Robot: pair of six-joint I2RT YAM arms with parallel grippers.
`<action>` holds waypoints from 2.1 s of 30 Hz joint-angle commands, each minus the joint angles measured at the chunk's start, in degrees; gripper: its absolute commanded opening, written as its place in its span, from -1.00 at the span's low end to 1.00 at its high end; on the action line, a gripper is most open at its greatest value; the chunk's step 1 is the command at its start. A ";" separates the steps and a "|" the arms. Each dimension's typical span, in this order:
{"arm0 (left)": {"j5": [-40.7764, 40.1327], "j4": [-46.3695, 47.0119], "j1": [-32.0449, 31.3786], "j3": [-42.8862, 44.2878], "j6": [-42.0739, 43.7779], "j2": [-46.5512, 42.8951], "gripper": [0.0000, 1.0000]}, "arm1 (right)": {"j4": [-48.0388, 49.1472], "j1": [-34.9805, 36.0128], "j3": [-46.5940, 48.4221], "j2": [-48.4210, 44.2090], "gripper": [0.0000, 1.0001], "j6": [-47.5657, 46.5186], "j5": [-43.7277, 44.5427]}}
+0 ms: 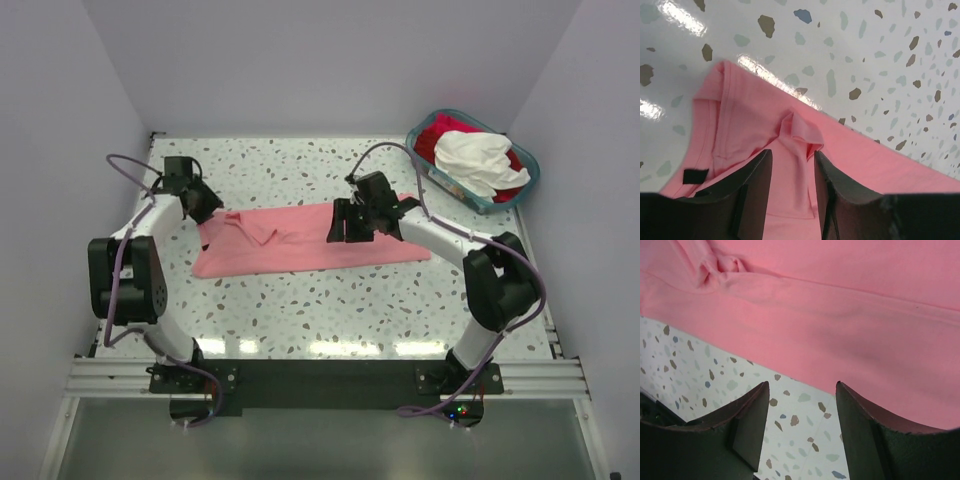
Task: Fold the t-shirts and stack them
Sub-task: Fold the tshirt
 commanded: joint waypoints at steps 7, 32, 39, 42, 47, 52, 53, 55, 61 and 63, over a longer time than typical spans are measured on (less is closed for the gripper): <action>-0.95 3.65 -1.59 8.11 -2.75 8.87 -0.18 | 1.38 3.21 -1.96 -0.24 0.19 -1.42 -4.18; -1.04 4.88 -3.35 7.32 -4.51 13.90 -0.49 | 1.03 3.29 -1.43 1.78 0.20 -2.74 -4.98; -2.88 4.01 -3.35 6.53 -3.98 12.23 -0.21 | 1.21 3.47 -0.29 2.49 0.21 -2.74 -5.42; -3.06 4.09 -3.35 5.56 -3.72 11.87 -0.16 | 1.47 3.56 -0.55 2.49 0.20 -2.65 -5.42; -2.80 4.62 -3.27 3.98 -3.72 11.61 -0.14 | 1.73 3.64 -0.99 2.49 0.20 -2.30 -5.59; -2.36 5.15 -3.35 4.24 -3.54 11.96 -0.24 | 1.74 3.73 -1.34 2.31 0.20 -2.30 -5.50; -2.53 5.24 -3.35 4.59 -3.45 11.87 -0.29 | 1.73 3.73 -1.43 2.23 0.20 -2.30 -5.59; -2.88 5.06 -3.27 5.12 -3.28 11.70 -0.32 | 1.74 3.73 -1.52 2.14 0.20 -2.30 -5.50; -3.32 4.62 -3.27 6.96 -2.66 10.99 -0.31 | 1.82 3.82 -1.87 1.78 0.20 -2.30 -5.33; -3.23 4.62 -3.35 7.23 -2.40 10.82 -0.29 | 1.82 3.91 -1.87 1.87 0.20 -2.30 -5.41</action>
